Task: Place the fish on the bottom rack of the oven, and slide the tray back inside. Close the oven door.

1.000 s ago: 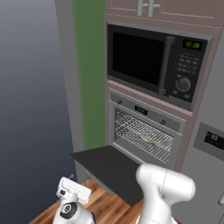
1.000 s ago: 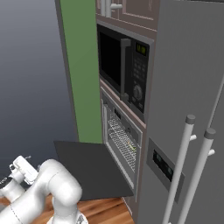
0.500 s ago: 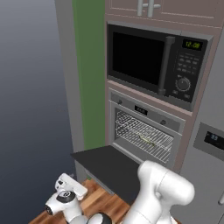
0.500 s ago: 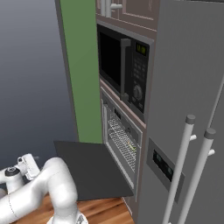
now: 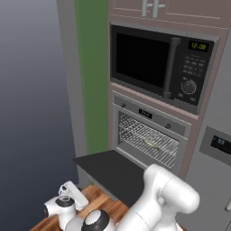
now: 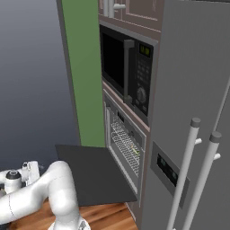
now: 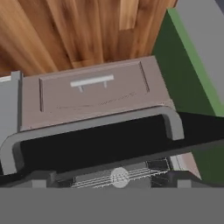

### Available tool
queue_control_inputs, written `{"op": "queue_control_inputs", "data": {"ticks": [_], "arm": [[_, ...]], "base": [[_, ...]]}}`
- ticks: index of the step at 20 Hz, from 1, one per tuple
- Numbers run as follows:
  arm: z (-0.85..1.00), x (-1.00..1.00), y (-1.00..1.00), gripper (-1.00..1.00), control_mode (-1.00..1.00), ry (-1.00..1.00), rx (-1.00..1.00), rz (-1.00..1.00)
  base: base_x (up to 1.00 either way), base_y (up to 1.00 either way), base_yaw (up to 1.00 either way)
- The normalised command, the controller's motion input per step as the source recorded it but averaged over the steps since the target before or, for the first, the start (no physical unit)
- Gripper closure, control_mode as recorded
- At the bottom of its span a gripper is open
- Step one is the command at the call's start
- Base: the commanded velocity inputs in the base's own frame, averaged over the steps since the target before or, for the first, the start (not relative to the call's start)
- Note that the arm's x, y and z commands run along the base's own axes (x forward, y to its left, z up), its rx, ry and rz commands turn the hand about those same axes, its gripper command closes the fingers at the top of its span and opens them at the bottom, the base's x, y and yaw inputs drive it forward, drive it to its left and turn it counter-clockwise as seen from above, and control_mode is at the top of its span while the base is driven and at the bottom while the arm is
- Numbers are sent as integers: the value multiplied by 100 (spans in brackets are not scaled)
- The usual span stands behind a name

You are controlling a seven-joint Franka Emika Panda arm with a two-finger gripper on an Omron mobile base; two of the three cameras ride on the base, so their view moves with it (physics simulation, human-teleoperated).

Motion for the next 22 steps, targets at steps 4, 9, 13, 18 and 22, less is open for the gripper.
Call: {"op": "queue_control_inputs", "data": {"ticks": [4, 9, 13, 18, 22], "arm": [[-95, -1, -15, -100, -100, 0, 0, -6], [-82, 0, -36, -100, -100, 0, 0, 0], [-86, 0, -39, -100, -100, -1, 0, 0], [-100, 21, -26, -100, -100, -1, -9, -1], [-100, 34, -25, -100, -100, 0, -20, -3]], "base": [[0, 0, 0], [0, 0, 0], [0, 0, 0], [0, 0, 0], [0, 0, 0]]}}
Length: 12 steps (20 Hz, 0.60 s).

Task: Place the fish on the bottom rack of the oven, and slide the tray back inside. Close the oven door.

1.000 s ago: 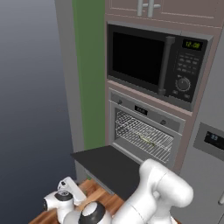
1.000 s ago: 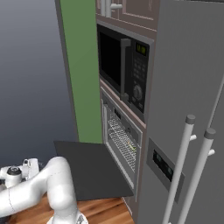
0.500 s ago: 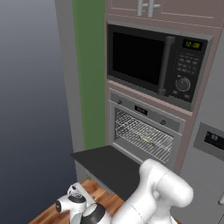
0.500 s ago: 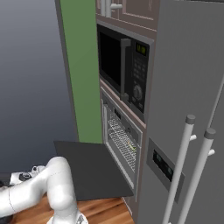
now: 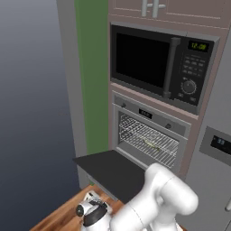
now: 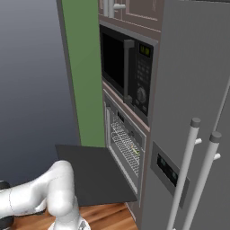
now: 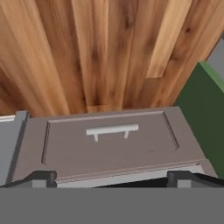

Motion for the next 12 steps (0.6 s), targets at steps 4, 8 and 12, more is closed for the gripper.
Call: {"op": "queue_control_inputs", "data": {"ticks": [4, 8, 12], "arm": [[-90, 19, -38, -100, -100, -12, -28, -4], [-33, -3, -38, -100, -100, -47, -36, -11], [11, -19, -45, -100, -100, -69, -44, -18]], "base": [[0, 0, 0], [0, 0, 0], [0, 0, 0]]}}
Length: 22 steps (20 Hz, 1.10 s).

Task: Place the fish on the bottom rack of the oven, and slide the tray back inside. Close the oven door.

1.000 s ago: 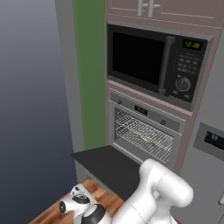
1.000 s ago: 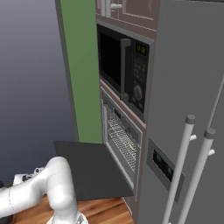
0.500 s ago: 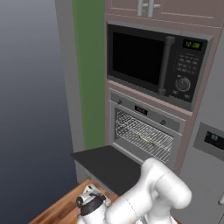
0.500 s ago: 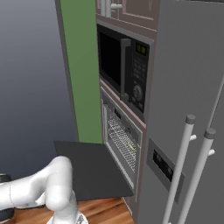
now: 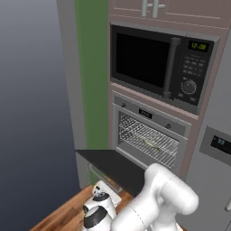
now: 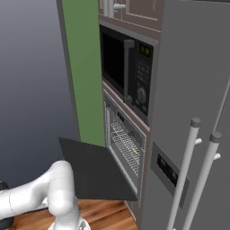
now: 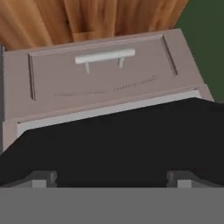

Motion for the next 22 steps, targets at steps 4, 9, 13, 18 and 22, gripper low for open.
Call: {"op": "queue_control_inputs", "data": {"ticks": [4, 9, 13, 18, 22], "arm": [[59, -1, -76, -100, -100, -49, -33, -15], [77, 11, -100, -100, -100, -19, -15, -13], [96, 54, -100, -100, -100, -6, -5, -11], [93, 94, -100, -100, -100, 0, 0, -1], [70, 100, -100, -100, -100, 1, 0, 0]], "base": [[0, 0, 0], [0, 0, 0], [0, 0, 0], [0, 0, 0], [0, 0, 0]]}}
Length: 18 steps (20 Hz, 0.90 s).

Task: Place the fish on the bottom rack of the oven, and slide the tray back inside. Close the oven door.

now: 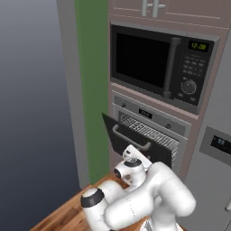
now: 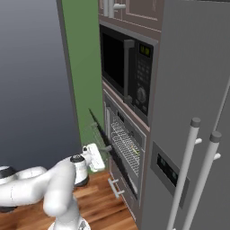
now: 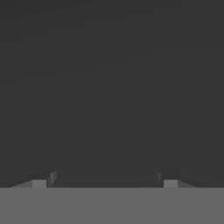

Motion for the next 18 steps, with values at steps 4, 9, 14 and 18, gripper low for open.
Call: {"op": "queue_control_inputs", "data": {"ticks": [4, 9, 14, 18], "arm": [[42, 100, -100, -100, -100, 4, 3, 7], [6, 100, -100, -100, -100, 12, 9, 16], [-4, 54, -71, -100, -100, 10, 9, 14], [0, 0, 0, -100, -100, 0, 0, 0]], "base": [[0, 0, 0], [0, 0, 0], [0, 0, 0], [0, 0, 0]]}}
